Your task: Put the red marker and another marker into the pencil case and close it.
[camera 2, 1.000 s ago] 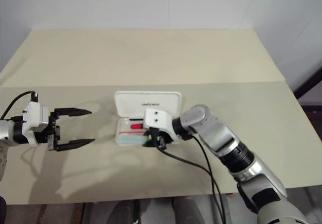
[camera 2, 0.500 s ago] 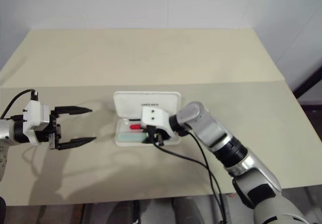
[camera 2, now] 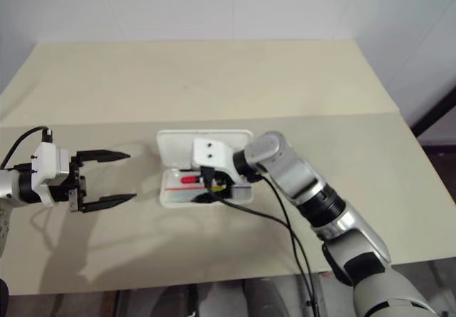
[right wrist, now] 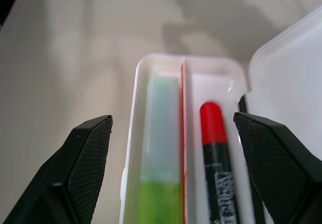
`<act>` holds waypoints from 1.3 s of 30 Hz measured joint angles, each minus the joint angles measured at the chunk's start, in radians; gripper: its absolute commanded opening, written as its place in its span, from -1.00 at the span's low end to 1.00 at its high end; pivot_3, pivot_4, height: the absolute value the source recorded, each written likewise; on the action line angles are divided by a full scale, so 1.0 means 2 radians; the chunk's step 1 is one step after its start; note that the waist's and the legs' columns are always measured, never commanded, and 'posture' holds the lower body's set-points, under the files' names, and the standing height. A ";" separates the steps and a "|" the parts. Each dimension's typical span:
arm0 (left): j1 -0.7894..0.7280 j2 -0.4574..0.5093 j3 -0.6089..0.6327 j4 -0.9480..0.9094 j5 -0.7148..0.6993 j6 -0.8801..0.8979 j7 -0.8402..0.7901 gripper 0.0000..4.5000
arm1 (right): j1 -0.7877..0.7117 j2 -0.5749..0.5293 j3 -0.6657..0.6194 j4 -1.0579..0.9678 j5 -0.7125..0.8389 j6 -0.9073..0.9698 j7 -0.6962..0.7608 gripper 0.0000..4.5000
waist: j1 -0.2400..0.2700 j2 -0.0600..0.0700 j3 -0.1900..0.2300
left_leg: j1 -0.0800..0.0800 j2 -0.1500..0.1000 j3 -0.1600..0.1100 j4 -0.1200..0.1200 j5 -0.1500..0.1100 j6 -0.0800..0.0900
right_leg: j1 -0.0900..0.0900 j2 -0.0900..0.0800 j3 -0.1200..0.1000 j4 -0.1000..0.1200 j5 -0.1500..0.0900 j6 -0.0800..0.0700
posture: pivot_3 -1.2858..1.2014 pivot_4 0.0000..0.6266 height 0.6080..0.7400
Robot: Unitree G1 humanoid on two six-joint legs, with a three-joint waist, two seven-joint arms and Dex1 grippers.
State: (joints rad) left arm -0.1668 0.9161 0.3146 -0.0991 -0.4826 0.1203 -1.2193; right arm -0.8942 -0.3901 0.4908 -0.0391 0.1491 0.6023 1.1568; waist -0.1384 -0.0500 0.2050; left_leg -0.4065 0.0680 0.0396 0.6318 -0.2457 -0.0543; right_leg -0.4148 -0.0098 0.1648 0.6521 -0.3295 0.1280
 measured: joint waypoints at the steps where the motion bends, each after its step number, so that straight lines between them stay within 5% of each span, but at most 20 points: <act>1: -0.001 0.000 0.000 0.000 0.000 0.000 0.001 1.00 | 0.000 -0.001 -0.007 -0.005 0.007 0.007 0.002 0.82 | 0.000 0.000 0.000 | 0.000 0.000 0.000 0.000 0.000 0.000 | 0.000 0.000 0.000 0.000 0.000 0.000 | 0.03 -0.52 1.00; 4: -0.007 0.000 -0.001 0.000 0.000 0.000 0.002 1.00 | 0.001 -0.021 -0.020 -0.032 0.027 0.029 0.013 0.99 | 0.000 0.000 0.000 | 0.000 0.000 0.000 0.000 0.000 0.000 | 0.000 0.000 0.000 0.000 0.000 0.000 | 0.03 -0.52 1.00; 10: -0.040 -0.019 -0.038 -0.004 -0.001 0.005 -0.001 1.00 | 0.056 -0.114 -0.066 -0.095 0.067 0.096 0.028 0.99 | 0.010 0.000 0.000 | 0.000 0.000 0.000 0.000 0.000 0.000 | 0.001 0.000 0.000 -0.001 0.000 0.000 | 0.03 -0.52 1.00; 19: -0.132 -0.064 -0.102 0.007 -0.001 0.011 -0.004 1.00 | 0.139 -0.177 -0.208 -0.168 0.125 0.212 -0.059 0.99 | 0.014 0.000 0.000 | 0.000 0.000 0.000 0.000 0.000 0.000 | 0.001 0.000 0.000 -0.001 0.000 0.000 | 0.03 -0.52 1.00; 28: -0.157 -0.082 -0.125 0.053 0.008 0.004 -0.019 1.00 | 0.164 -0.157 -0.303 -0.171 0.127 0.345 -0.214 0.99 | 0.015 0.000 0.000 | 0.000 -0.001 0.000 0.000 0.000 0.000 | 0.001 0.000 0.001 -0.001 0.000 0.001 | 0.03 -0.52 1.00; 39: -0.168 -0.100 -0.142 0.060 0.010 -0.002 -0.029 1.00 | 0.157 -0.082 -0.339 -0.164 0.115 0.502 -0.347 0.99 | 0.015 0.000 0.000 | 0.000 -0.001 0.000 0.000 0.000 0.000 | 0.001 0.000 0.001 -0.002 0.000 0.001 | 0.03 -0.52 1.00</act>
State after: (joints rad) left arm -0.5023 0.7165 0.0311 0.0211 -0.4631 0.1172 -1.2765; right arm -0.5798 -0.5545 -0.1879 -0.3670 0.3783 1.6064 0.4626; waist -0.1089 -0.0501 0.2048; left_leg -0.4069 0.0669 0.0398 0.6309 -0.2457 -0.0542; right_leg -0.4138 -0.0096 0.1666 0.6481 -0.3290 0.1297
